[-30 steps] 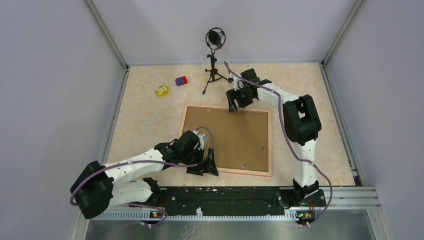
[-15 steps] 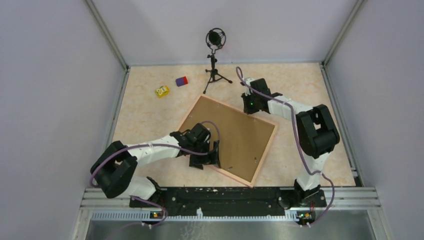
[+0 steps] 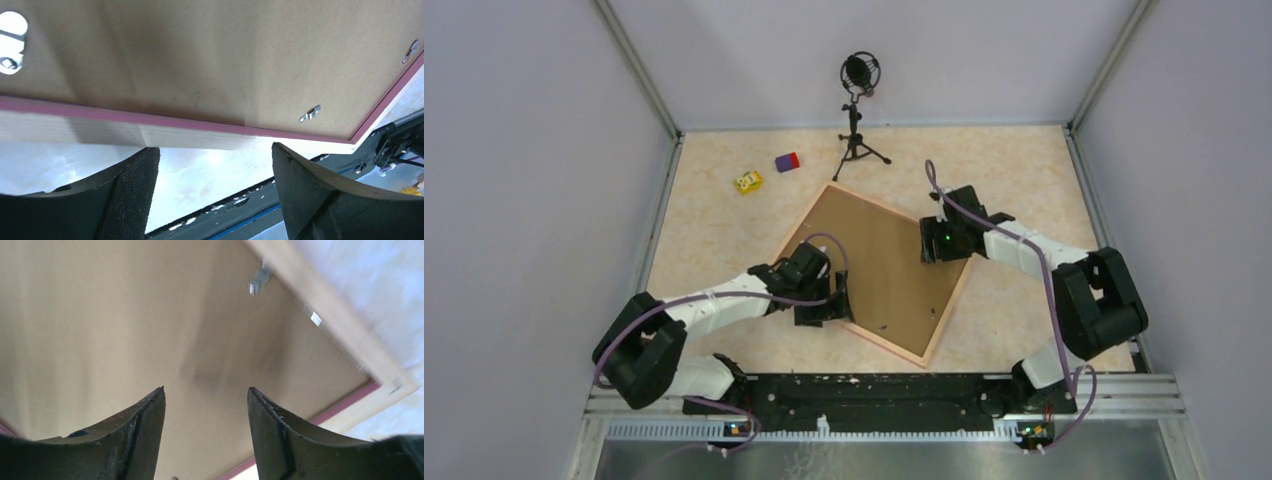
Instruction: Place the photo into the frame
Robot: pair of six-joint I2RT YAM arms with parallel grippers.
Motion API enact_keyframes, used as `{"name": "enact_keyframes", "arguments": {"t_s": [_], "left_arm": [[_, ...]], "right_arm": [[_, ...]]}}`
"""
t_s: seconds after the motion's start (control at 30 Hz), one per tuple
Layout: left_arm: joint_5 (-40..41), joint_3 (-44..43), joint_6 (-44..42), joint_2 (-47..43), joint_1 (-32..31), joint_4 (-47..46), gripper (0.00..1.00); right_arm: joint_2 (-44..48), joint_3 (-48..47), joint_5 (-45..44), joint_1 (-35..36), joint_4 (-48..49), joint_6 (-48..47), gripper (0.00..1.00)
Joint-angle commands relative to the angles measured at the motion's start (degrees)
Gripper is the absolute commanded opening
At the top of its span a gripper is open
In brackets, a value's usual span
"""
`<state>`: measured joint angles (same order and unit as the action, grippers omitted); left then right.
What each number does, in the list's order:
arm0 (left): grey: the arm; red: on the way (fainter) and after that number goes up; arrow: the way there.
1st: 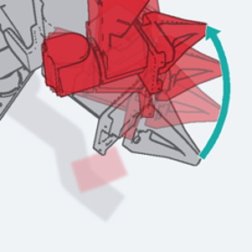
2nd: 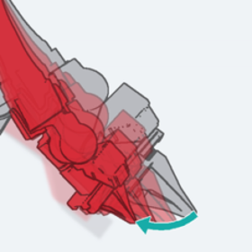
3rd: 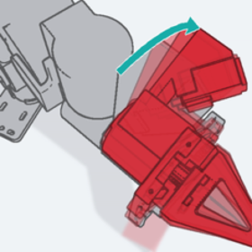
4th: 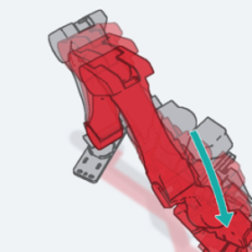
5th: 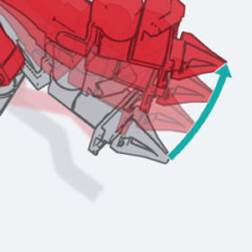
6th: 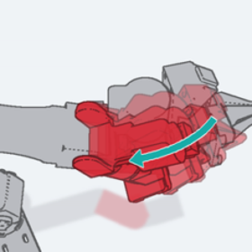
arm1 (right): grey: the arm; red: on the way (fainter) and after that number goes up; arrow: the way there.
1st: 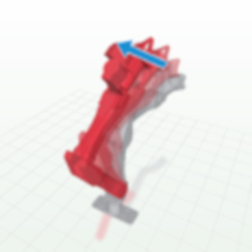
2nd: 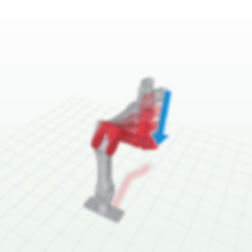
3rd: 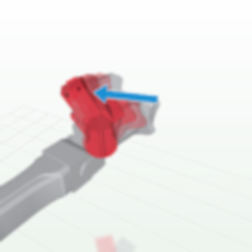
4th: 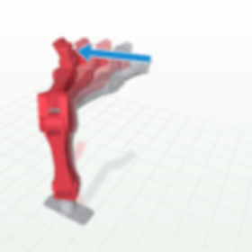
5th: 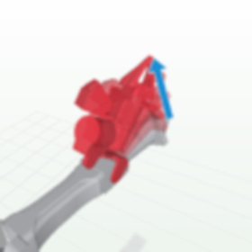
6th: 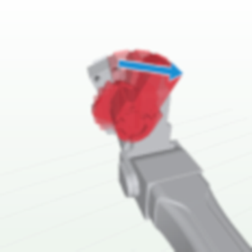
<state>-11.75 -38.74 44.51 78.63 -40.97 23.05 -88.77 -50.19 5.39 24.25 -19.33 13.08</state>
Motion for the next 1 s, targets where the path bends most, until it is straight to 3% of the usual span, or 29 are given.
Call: {"name": "enact_keyframes", "arguments": {"t_s": [0.0,0.17,0.37,0.47,0.6,0.8,0.97], "left_arm": [[4.08,5.58,3.00,-6.85,0.55,-2.78,0.86],[4.71,7.19,5.03,-10.60,0.53,-1.34,0.88],[7.59,6.67,6.74,-11.57,0.46,3.13,0.88],[10.44,7.13,7.39,-14.13,0.53,4.07,0.88],[15.00,7.67,9.47,-16.31,0.62,5.94,0.88],[23.93,7.19,17.25,-17.05,0.71,15.11,0.86],[24.79,9.57,19.46,-19.61,0.71,15.13,0.86]], "right_arm": [[-5.12,-11.72,-2.26,0.21,2.10,-1.62,0.61],[-19.02,-26.22,-0.60,0.14,3.36,-5.75,0.64],[-27.94,-32.80,5.23,0.55,4.50,-8.99,0.59],[-28.62,-31.13,5.32,1.94,5.23,-9.81,0.48],[-28.26,-28.01,3.80,4.37,3.72,-9.30,0.16],[-20.76,-17.51,2.15,9.16,3.69,-5.06,0.08],[-15.63,-8.22,4.02,9.29,3.33,0.35,0.00]]}}
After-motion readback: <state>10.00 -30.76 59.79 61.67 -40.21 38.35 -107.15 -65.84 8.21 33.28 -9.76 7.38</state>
